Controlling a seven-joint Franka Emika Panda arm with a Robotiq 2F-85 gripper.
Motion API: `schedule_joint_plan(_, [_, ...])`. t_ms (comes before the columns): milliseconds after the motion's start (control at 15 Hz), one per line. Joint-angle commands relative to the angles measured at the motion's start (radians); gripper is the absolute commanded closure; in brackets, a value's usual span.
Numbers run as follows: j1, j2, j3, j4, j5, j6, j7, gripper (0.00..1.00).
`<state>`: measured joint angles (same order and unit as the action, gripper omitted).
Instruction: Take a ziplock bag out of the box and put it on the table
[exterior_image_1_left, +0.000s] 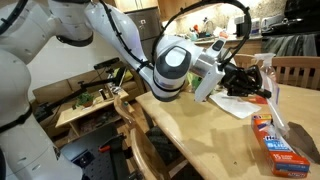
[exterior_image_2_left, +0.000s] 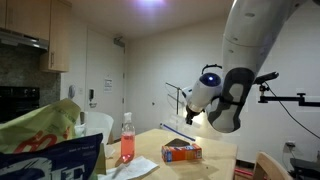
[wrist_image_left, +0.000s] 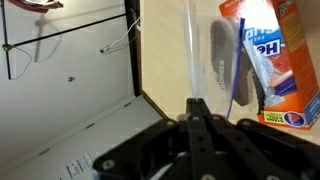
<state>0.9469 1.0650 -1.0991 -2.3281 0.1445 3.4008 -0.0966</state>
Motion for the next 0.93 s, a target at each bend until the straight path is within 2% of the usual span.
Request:
schedule_joint_plan(0, [-0.038,-0.005,0.048,0.016,-0.033,0.013,-0.021,1.00])
schedule_joint_plan(400, [-0.210,-0.050,0.286,0.148,-0.211,0.044,-0.118,1.00])
schedule_joint_plan(600, [-0.308,-0.082,0.399,0.203,-0.317,0.025,-0.204,1.00])
schedule_joint_plan(867, [-0.486,-0.133,0.584,0.266,-0.484,-0.043,-0.325,1.00])
